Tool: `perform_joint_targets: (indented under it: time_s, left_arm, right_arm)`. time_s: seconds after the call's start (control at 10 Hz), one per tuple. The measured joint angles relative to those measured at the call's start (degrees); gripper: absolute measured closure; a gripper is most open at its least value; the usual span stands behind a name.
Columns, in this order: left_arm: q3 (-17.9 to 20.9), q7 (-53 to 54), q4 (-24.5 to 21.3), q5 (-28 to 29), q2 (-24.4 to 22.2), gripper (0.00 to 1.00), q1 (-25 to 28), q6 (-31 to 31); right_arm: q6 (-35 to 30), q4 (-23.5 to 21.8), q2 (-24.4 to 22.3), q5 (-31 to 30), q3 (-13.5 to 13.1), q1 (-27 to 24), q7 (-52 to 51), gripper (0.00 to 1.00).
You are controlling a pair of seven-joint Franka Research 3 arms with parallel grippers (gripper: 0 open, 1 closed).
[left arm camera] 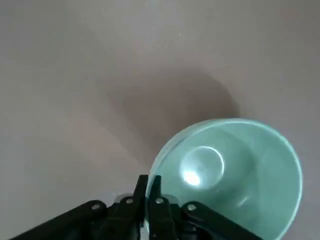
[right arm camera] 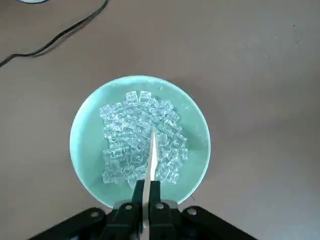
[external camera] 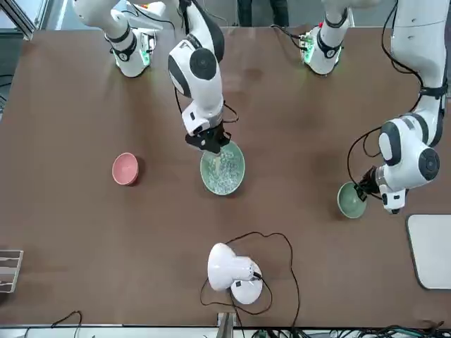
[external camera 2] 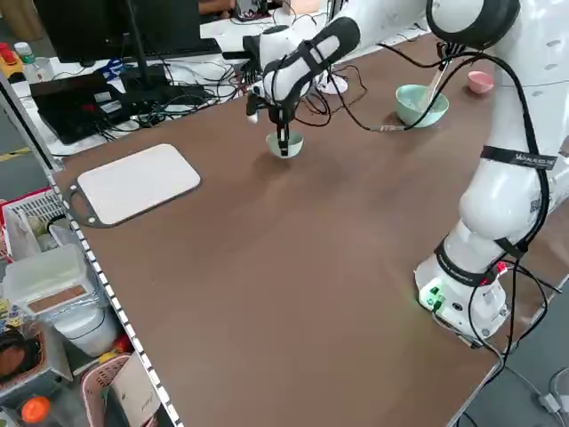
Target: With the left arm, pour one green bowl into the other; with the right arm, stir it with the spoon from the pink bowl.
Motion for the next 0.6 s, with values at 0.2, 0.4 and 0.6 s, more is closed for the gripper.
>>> perform_joint_targets:
  time_s: [0.2,0.4,0.6]
  left_arm:
    - [-0.05,1.89,-2.12,-0.37,-0.05,0.96,0.10,3.14]
    - [-0.03,2.33,-2.51,-0.40,-0.07,0.83,0.41,3.15]
    - [-0.02,2.38,-2.46,-0.40,-0.52,0.52,1.27,3.14]
  right_arm:
    - [0.34,0.28,1.52,-0.23,-0.11,1.73,2.40,0.95]
    - [1.16,0.60,1.77,-0.04,-0.26,2.12,5.54,0.95]
    - [4.67,0.57,2.37,0.34,-0.26,2.15,9.00,0.95]
